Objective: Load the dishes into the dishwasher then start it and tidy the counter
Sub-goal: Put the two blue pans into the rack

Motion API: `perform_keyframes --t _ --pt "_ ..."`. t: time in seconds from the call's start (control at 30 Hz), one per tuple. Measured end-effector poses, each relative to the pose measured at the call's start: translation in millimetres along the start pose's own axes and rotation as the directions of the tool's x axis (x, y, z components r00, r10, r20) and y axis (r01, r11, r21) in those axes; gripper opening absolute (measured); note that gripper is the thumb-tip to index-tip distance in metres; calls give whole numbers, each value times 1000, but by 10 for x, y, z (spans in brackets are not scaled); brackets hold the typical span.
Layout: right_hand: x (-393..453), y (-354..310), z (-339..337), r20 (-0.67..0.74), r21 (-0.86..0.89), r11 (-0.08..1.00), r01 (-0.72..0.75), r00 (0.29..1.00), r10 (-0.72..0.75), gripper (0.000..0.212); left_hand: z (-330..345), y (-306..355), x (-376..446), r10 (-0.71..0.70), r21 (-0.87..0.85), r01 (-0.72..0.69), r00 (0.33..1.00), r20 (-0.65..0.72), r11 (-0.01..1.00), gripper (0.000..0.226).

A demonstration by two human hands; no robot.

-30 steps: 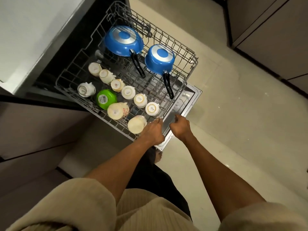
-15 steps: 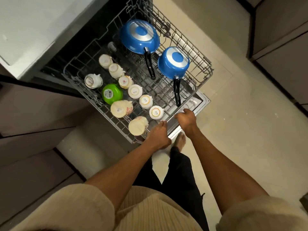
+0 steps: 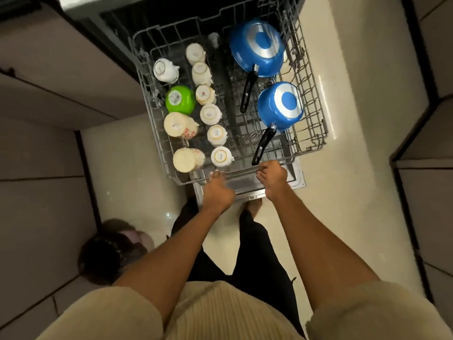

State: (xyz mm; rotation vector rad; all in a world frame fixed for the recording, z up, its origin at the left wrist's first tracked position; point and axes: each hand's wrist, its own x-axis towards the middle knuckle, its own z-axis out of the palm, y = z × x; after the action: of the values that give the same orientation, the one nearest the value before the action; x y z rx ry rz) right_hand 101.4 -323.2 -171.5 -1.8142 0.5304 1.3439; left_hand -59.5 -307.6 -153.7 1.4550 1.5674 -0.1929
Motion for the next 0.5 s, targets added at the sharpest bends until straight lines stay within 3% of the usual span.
perform_keyframes --t 0.13,0.23,0.33,0.4,0.5 --pt "35 -189 -129 -16 -9 1000 9 1000 -10 19 172 28 -23 -230 -381 140 952 -203 914 59" --pt "59 -271 -153 -30 -3 1000 13 999 -13 21 214 73 -18 -534 -731 194 803 -265 654 39" --pt "90 -270 -129 -30 28 1000 14 999 -13 22 189 4 81 -707 -873 323 707 -34 365 16" --pt "102 -252 -90 -33 27 999 17 999 -16 23 175 -22 105 -649 -921 367 734 199 133 13" --pt "79 -262 -36 -31 37 999 13 999 -12 21 101 -10 145 -522 -941 326 789 325 -92 19"
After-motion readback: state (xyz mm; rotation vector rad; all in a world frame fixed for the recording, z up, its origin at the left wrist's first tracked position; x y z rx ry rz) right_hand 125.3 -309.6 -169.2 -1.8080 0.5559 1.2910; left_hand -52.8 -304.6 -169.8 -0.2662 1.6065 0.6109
